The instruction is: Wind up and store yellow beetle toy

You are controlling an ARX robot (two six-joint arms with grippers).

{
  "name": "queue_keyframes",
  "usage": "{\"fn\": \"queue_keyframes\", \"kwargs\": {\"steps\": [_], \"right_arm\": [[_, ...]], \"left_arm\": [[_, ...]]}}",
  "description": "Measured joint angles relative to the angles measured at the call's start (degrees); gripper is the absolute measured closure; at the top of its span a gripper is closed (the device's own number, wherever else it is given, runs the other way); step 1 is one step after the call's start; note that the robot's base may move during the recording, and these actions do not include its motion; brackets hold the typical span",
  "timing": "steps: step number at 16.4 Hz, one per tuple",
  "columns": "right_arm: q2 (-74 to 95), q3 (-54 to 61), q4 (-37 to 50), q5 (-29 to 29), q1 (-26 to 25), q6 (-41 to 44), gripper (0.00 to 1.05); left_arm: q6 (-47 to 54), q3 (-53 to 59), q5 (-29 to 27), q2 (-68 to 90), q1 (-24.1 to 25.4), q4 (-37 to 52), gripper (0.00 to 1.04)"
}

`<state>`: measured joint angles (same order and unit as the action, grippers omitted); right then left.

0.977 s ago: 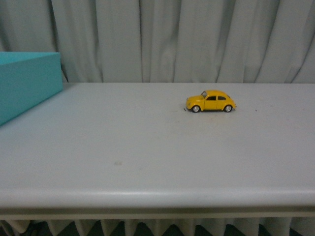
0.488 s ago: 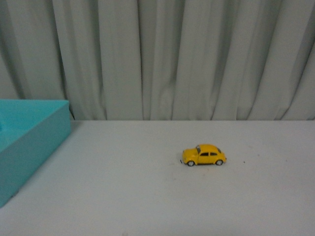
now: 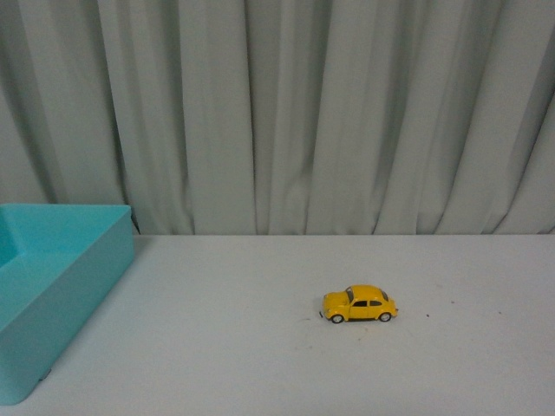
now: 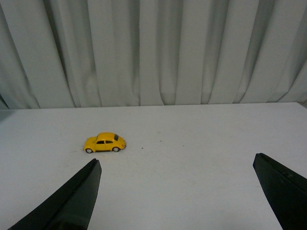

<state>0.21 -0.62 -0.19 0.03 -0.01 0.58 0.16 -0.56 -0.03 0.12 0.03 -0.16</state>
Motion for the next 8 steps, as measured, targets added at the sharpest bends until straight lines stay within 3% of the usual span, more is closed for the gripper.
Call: {"fn": "queue_keyframes", "kwargs": {"steps": [8], "right_arm": [[0.0,0.0,0.0,0.0,0.0,0.0,0.07]], "left_arm": [[0.0,0.0,0.0,0.0,0.0,0.0,0.07]]}}
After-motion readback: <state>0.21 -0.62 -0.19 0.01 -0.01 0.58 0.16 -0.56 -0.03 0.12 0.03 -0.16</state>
